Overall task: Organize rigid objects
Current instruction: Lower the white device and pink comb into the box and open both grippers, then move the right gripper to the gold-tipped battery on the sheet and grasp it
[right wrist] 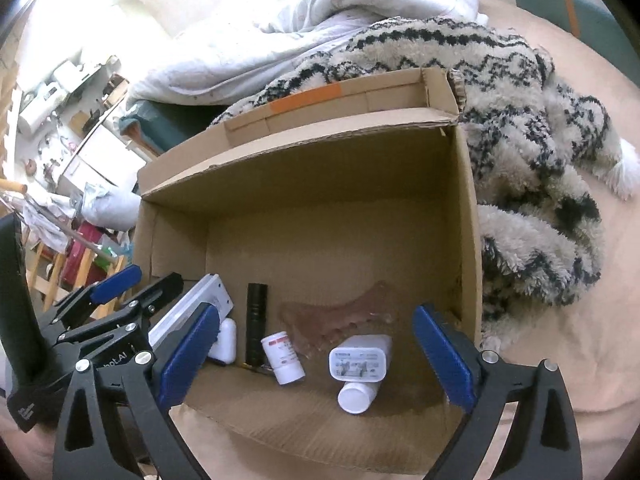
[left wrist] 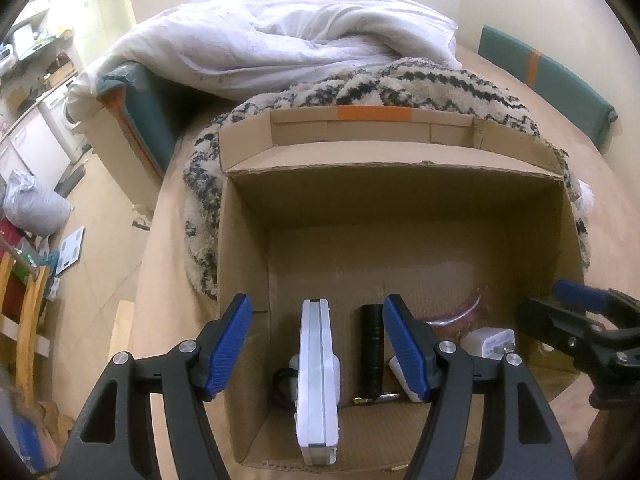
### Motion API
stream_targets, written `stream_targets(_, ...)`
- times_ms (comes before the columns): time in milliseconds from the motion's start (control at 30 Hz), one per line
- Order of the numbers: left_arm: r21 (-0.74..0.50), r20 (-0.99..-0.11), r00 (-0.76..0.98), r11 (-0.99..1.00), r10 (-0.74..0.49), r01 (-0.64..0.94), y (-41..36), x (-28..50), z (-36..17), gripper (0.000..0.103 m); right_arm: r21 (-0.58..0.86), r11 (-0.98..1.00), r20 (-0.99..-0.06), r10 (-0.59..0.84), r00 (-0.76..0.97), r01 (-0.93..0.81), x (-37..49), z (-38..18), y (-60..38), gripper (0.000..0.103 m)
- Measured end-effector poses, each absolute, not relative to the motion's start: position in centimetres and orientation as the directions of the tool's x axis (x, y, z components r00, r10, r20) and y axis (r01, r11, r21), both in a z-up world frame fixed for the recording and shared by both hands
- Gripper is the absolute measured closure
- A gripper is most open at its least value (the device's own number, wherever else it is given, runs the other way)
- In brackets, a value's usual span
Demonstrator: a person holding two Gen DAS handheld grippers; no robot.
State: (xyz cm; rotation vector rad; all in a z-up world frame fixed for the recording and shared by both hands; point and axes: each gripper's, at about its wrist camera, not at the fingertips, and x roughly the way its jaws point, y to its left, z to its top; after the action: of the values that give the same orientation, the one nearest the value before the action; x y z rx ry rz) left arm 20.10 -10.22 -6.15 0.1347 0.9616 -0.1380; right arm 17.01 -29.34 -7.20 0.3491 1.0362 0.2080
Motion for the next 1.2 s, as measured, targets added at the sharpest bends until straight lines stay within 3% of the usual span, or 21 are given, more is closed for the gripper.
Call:
stream_targets(200,0.052,-0.815,0.576,0.984,-0.058,0.172,-10.3,19.7,-5.3,0.038,0.366,0.931,-0.759,0.31,0.572,-0.019,16.3,-5.4,-29.5,0.0)
stream_targets(367,0.081,-0.797,0.602,0.982,-0.037,0.168,-9.4,18.4,-3.9,0.038,0.163,0.983,-0.717,0.174,0.676,-0.08,14.4,-2.9,-28.1,0.0)
stream_targets(500,0.061,-0.809,0.586,0.988,-0.034,0.143,-7.9,17.2,-3.4,0.038,0.272,0.958,-0.729,0.268,0.63,-0.094,13.9,-3.2,-28.6,0.0)
stream_targets(767,0.013,-0.825,0.564,0.997,-0.035,0.081,-4.8,13.6,-3.4,0.038,0.529,0.814,-0.545,0.544,0.638,-0.242,11.6,-0.9,-29.4,0.0)
stream_targets(1000,-0.035,-0.84,0.541,0.999,-0.045,0.029,-2.9,11.9,-3.7,0.038,0.54,0.809,-0.547,0.547,0.633,-0.232,8.8,-1.2,-28.9,0.0)
stream_targets(1200,-0.077,-0.864,0.501,0.997,-0.058,-0.018,-2.3,11.7,-4.3,0.038,0.515,0.839,-0.621,0.505,0.599,-0.174,6.2,-2.4,-28.2,0.0)
